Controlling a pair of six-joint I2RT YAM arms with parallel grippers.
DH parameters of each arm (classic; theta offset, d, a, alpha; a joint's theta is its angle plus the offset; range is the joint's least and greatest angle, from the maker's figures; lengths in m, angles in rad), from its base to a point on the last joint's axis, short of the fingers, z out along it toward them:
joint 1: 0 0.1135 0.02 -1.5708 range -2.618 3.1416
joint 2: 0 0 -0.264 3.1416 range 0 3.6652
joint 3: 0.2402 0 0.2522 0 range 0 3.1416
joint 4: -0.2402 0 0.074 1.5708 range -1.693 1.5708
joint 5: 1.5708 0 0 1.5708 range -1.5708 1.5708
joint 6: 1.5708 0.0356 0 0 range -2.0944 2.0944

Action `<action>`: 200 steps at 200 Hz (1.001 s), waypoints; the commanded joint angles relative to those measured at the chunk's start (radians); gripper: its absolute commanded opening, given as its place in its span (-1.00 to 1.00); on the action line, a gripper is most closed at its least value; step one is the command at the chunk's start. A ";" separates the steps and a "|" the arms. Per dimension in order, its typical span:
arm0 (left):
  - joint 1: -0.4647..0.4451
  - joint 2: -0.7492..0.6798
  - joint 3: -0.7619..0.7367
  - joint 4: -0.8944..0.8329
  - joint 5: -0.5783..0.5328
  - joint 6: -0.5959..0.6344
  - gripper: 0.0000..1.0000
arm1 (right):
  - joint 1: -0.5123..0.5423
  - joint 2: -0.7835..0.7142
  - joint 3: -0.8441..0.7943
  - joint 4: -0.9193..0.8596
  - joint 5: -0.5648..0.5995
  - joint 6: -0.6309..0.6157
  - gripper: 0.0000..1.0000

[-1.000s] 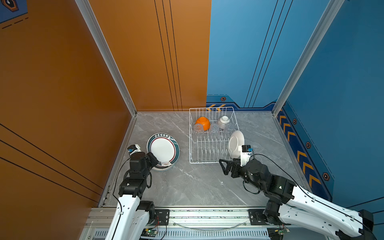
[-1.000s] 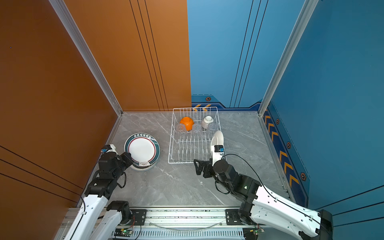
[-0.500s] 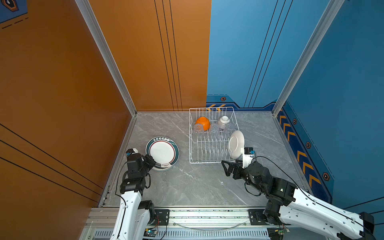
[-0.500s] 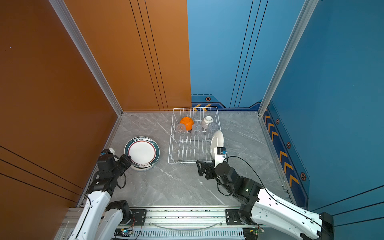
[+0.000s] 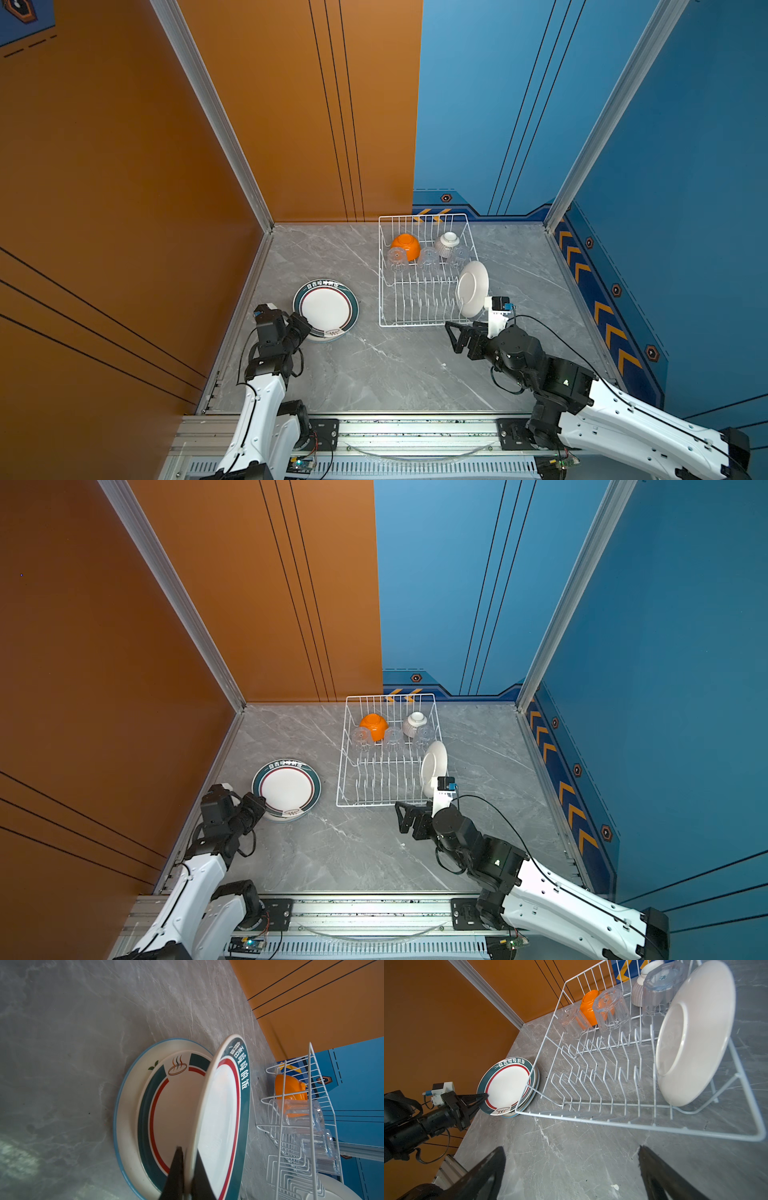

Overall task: Unload the mixed dishes from the dish rack
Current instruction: 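Lower the plate flat onto the stack and open the left gripper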

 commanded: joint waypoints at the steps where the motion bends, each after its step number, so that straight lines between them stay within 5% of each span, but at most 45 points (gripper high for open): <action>1: 0.012 0.010 -0.014 0.115 0.048 -0.044 -1.00 | -0.005 -0.013 -0.016 -0.034 0.033 0.019 1.00; 45: 0.019 0.038 -0.017 0.116 0.053 -0.042 -0.99 | -0.008 0.018 -0.001 -0.034 0.035 0.024 1.00; 65: 0.026 0.040 -0.024 0.115 0.051 -0.045 -0.55 | -0.009 0.034 0.008 -0.034 0.037 0.024 1.00; 109: 0.041 0.020 -0.033 0.100 0.044 -0.038 -0.27 | -0.011 0.056 0.018 -0.034 0.040 0.029 1.00; 130: 0.043 0.015 -0.032 0.085 0.047 -0.040 0.22 | -0.013 0.057 0.018 -0.035 0.039 0.033 1.00; 185: 0.045 -0.058 -0.033 0.005 0.026 -0.026 0.99 | -0.016 0.054 0.016 -0.036 0.032 0.037 1.00; 200: 0.046 -0.096 -0.033 -0.014 0.027 -0.026 0.96 | -0.024 0.043 0.018 -0.051 0.029 0.040 1.00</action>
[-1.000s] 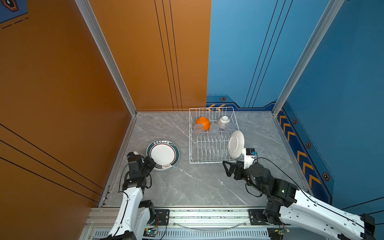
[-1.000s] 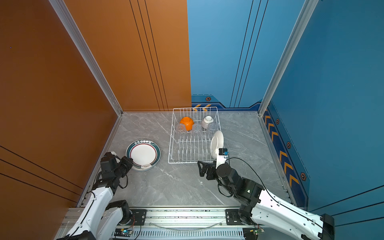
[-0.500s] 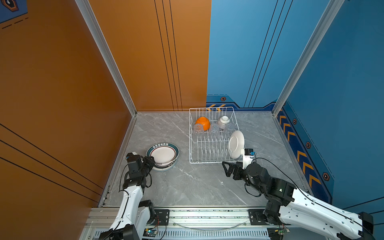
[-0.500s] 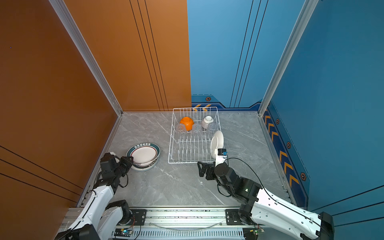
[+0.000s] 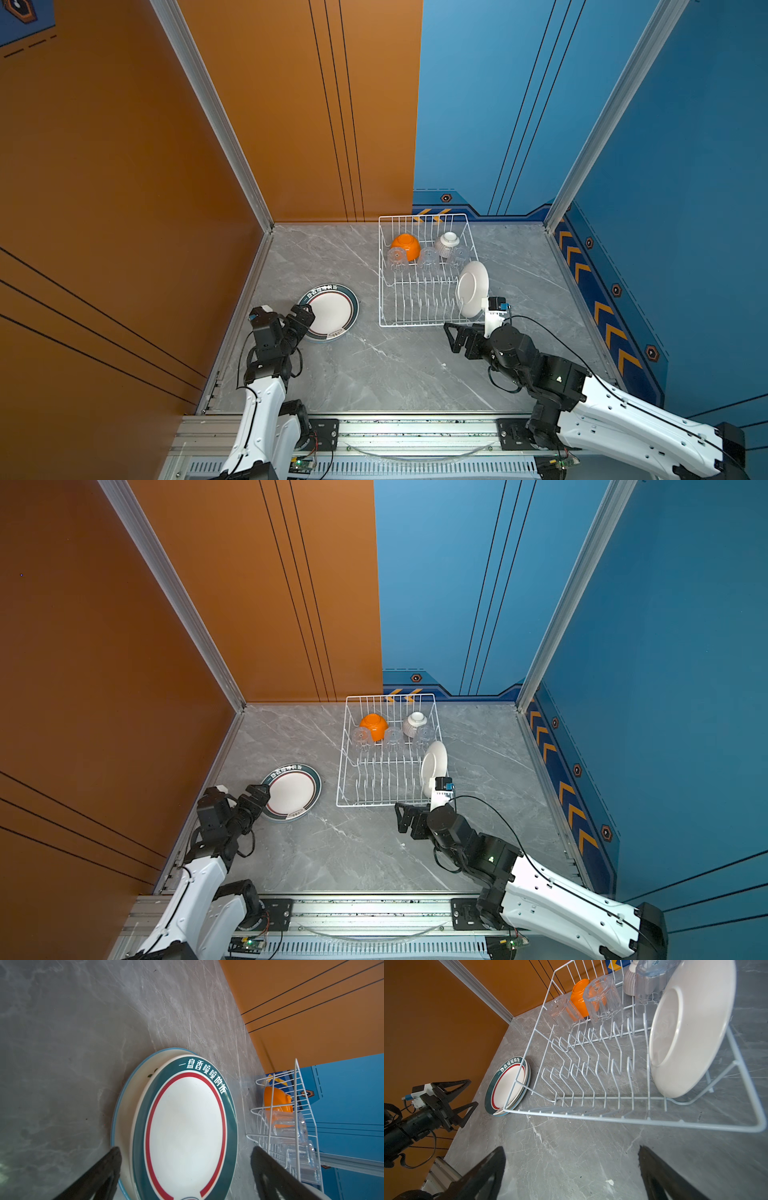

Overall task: Unload the mixed dishes from the dish rack
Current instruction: 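Lower the plate flat onto the stack and open the left gripper, then move the right gripper to the white plate in the rack and close on its rim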

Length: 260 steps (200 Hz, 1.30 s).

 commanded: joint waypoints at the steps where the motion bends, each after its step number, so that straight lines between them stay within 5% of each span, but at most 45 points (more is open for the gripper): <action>1: 0.005 -0.050 -0.009 -0.053 -0.005 0.018 0.96 | -0.013 -0.013 0.019 -0.042 0.029 0.014 1.00; 58: 0.001 -0.198 0.030 -0.125 0.090 0.030 0.96 | -0.114 -0.052 0.086 -0.218 -0.002 -0.025 1.00; 110: -0.058 -0.226 0.094 -0.135 0.257 0.035 0.96 | -0.362 -0.047 0.103 -0.268 -0.204 -0.048 0.99; 152: -0.144 -0.262 0.140 -0.141 0.274 0.025 0.96 | -0.493 0.017 0.153 -0.270 -0.362 -0.097 0.91; 217: -0.244 -0.361 0.204 -0.329 0.268 0.060 0.96 | -0.615 0.224 0.314 -0.288 -0.480 -0.240 0.56; 260: -0.252 -0.410 0.192 -0.349 0.248 0.050 0.96 | -0.629 0.329 0.363 -0.303 -0.461 -0.300 0.25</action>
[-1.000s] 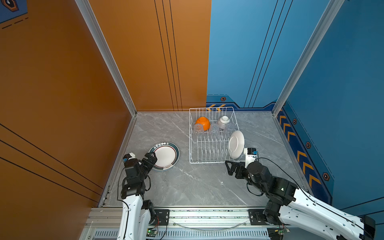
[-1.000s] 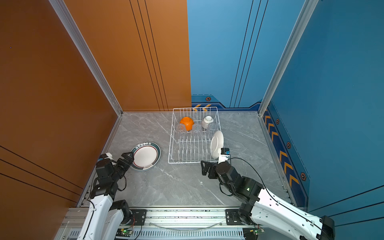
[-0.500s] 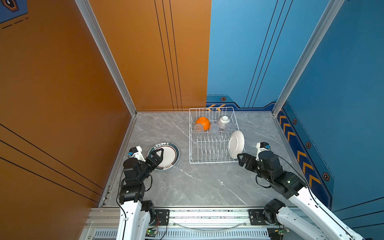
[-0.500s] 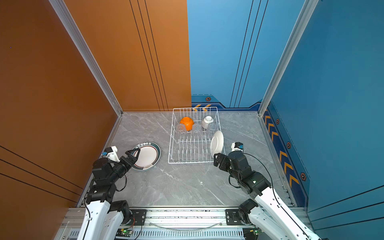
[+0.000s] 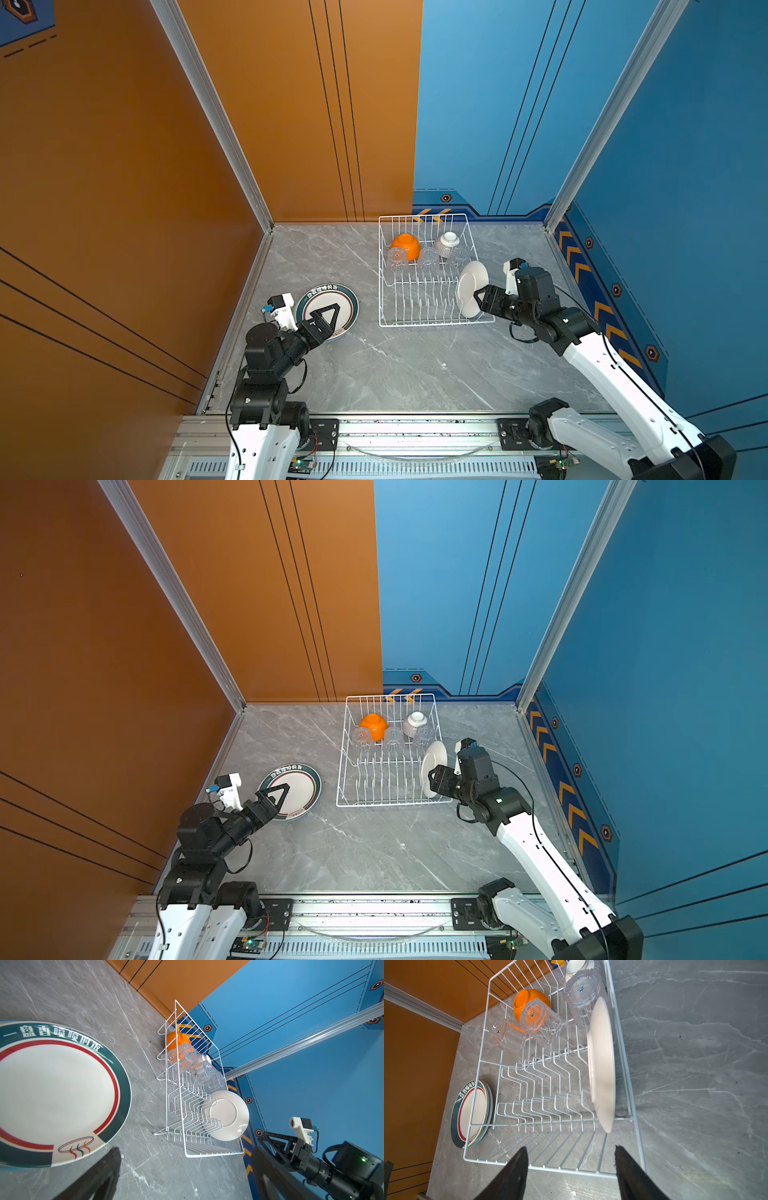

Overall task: Unload the mixed dishes from the dish rack
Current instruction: 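Move the right gripper to the white plate in the rack and close on its rim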

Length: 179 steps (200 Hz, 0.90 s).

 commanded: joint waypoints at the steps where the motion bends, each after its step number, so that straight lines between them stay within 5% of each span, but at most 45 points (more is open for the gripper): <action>1: -0.010 -0.013 0.015 -0.040 0.000 0.015 0.96 | -0.007 0.036 0.039 -0.044 -0.009 -0.069 0.25; 179: -0.098 -0.010 0.014 -0.040 0.058 0.008 0.96 | -0.005 0.139 0.043 -0.023 0.088 -0.110 0.12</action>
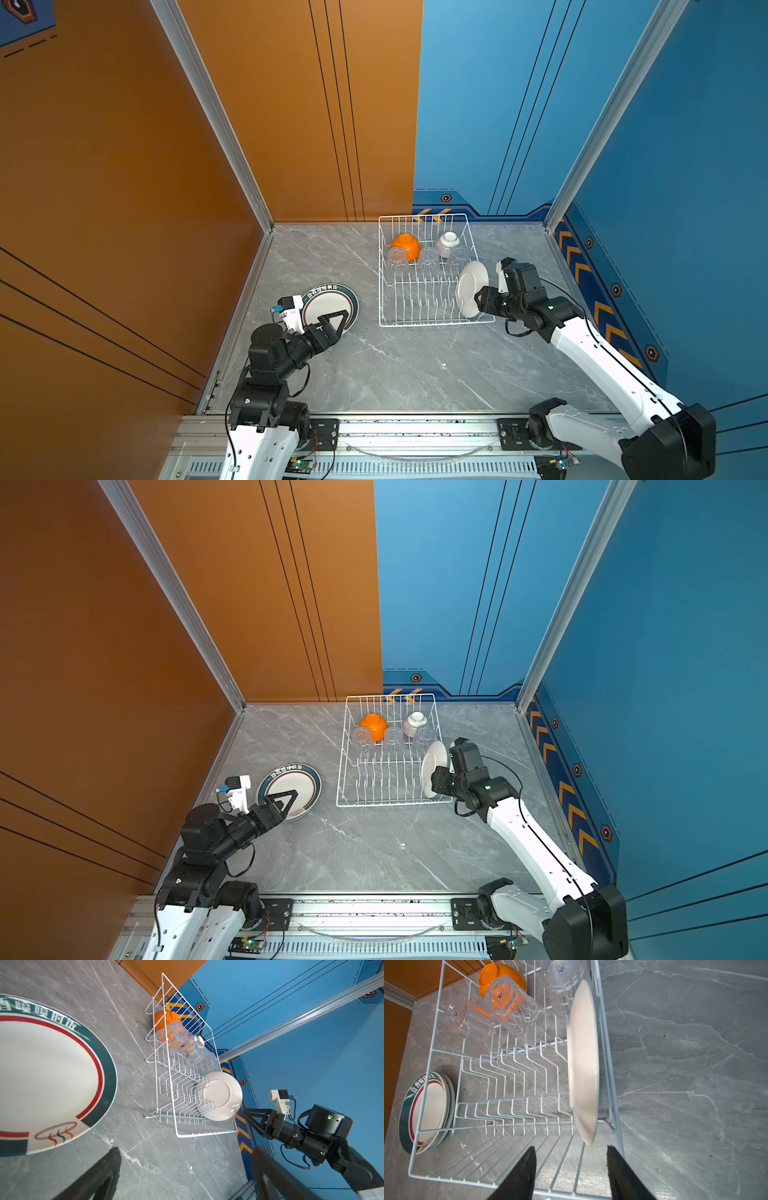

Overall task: Unload the mixed dishes from the dish rack
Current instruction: 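Move the right gripper to the white plate in the rack and close on its rim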

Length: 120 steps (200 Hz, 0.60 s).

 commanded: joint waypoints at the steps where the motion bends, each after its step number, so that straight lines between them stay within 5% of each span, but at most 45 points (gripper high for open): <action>1: -0.009 -0.014 0.007 -0.014 0.031 0.000 0.96 | -0.002 0.029 0.029 -0.013 0.023 -0.028 0.12; 120: -0.024 0.005 -0.038 0.043 -0.021 -0.026 0.96 | -0.002 0.133 0.090 0.051 -0.012 -0.037 0.02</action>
